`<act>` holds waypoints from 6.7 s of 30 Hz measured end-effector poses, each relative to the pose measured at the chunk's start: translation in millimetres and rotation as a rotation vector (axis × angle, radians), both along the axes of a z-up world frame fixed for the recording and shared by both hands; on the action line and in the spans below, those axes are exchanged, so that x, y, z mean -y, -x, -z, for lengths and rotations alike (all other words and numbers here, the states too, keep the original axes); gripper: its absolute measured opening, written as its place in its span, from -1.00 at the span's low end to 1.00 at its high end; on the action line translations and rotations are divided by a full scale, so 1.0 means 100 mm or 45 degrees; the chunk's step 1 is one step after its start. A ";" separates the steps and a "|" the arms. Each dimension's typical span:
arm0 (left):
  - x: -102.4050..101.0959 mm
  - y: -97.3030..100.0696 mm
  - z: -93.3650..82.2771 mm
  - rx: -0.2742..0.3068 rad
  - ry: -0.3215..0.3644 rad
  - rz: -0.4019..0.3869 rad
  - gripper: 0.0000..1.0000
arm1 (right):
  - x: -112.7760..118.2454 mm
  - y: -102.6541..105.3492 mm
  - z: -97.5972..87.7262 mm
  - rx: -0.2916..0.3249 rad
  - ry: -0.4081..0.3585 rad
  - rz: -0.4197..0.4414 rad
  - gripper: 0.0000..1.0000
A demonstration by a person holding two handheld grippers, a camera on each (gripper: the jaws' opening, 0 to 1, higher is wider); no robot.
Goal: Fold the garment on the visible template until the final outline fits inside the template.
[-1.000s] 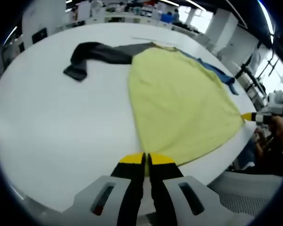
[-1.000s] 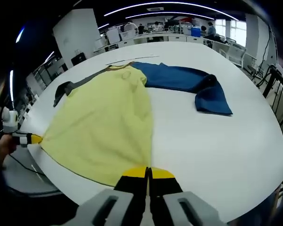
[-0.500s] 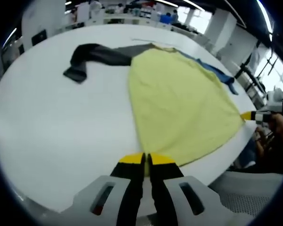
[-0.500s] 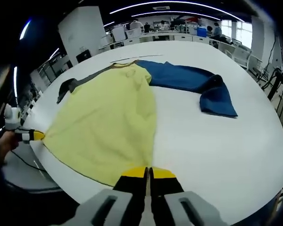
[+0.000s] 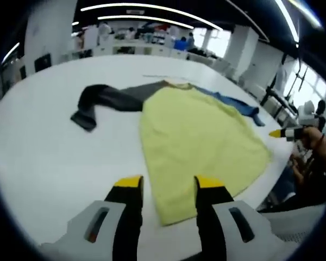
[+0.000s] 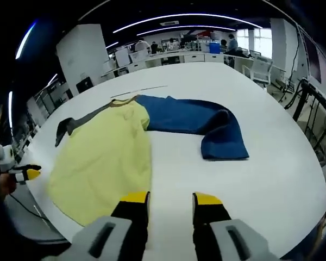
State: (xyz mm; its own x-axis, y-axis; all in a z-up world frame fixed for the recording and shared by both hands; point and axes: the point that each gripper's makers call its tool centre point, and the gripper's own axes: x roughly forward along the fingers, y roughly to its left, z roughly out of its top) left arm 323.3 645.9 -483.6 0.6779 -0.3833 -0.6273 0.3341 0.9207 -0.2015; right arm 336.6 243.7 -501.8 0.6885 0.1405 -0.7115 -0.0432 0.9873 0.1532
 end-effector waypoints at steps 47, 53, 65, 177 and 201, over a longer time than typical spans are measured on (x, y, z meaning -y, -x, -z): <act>0.01 -0.18 -0.17 0.111 -0.007 0.007 0.04 | 1.16 -0.66 0.31 -0.005 0.185 0.310 -1.00; 0.05 -0.19 -0.17 0.112 -0.011 0.022 0.06 | 1.38 -0.73 0.27 -0.010 0.275 0.294 -1.00; 0.14 -0.24 -0.17 0.110 -0.024 0.069 0.09 | 1.87 -0.90 0.26 -0.044 0.348 0.320 -1.00; 0.21 -0.23 -0.43 0.207 -0.024 0.192 0.98 | 1.19 -1.41 -0.46 0.004 -0.007 0.285 -1.00; 0.17 -0.22 -0.50 0.207 0.042 0.184 0.98 | 0.17 -1.88 -0.59 0.036 -0.026 -0.001 -1.00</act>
